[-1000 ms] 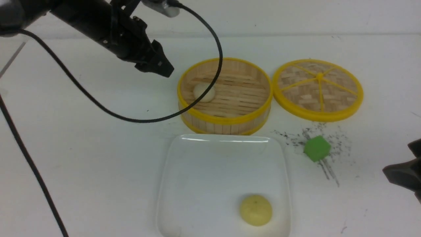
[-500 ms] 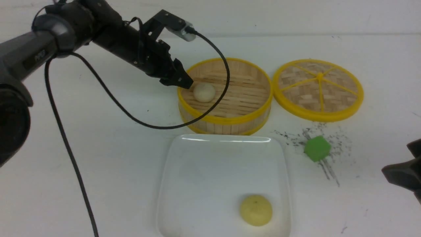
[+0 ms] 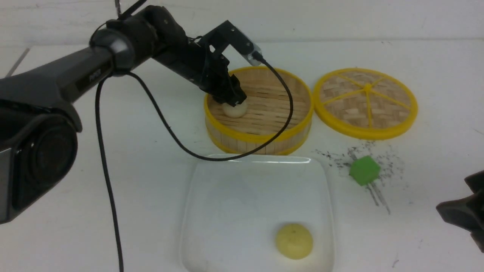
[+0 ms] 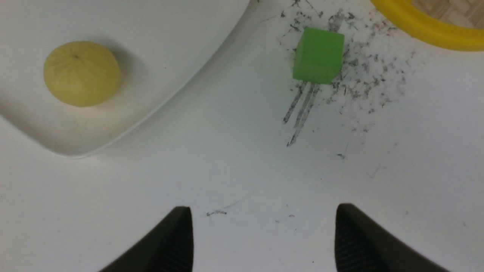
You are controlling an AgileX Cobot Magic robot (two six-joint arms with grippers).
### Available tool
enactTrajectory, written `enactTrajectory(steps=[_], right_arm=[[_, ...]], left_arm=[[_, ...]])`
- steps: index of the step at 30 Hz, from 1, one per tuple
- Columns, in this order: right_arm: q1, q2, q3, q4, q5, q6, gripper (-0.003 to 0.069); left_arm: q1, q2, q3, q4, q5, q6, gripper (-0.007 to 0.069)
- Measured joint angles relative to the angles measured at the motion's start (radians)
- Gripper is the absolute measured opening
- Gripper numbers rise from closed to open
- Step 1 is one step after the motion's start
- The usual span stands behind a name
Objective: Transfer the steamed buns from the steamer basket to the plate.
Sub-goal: Use the left arm to grab the steamed stuffed bun that is closest to it, then use the left arm to put the steamed stuffed bun into the plate
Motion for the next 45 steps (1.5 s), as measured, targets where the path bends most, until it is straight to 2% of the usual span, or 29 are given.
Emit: enactTrajectory(steps=[10,31,34,38,41,45], right_arm=[[0.0,0.0,0.005,0.001,-0.02,0.001,0.0495],[0.0,0.0,0.005,0.001,-0.022,0.001,0.0495],[0.0,0.0,0.005,0.001,-0.022,0.001,0.0495],[0.0,0.0,0.005,0.001,-0.022,0.001,0.0495],[0.0,0.0,0.005,0.001,-0.022,0.001,0.0495],[0.0,0.0,0.005,0.001,-0.024,0.001,0.0495]], left_arm=[[0.0,0.0,0.0,0.112,-0.025,-0.056,0.0321],[0.0,0.05,-0.004,0.058,-0.021,-0.061,0.0312],[0.0,0.05,-0.005,0.051,-0.022,-0.061,0.0251],[0.0,0.05,-0.007,0.044,-0.019,-0.059,0.0055],[0.0,0.05,-0.007,0.038,-0.019,-0.054,0.0024],[0.0,0.048,-0.007,0.037,-0.003,-0.058,0.0022]])
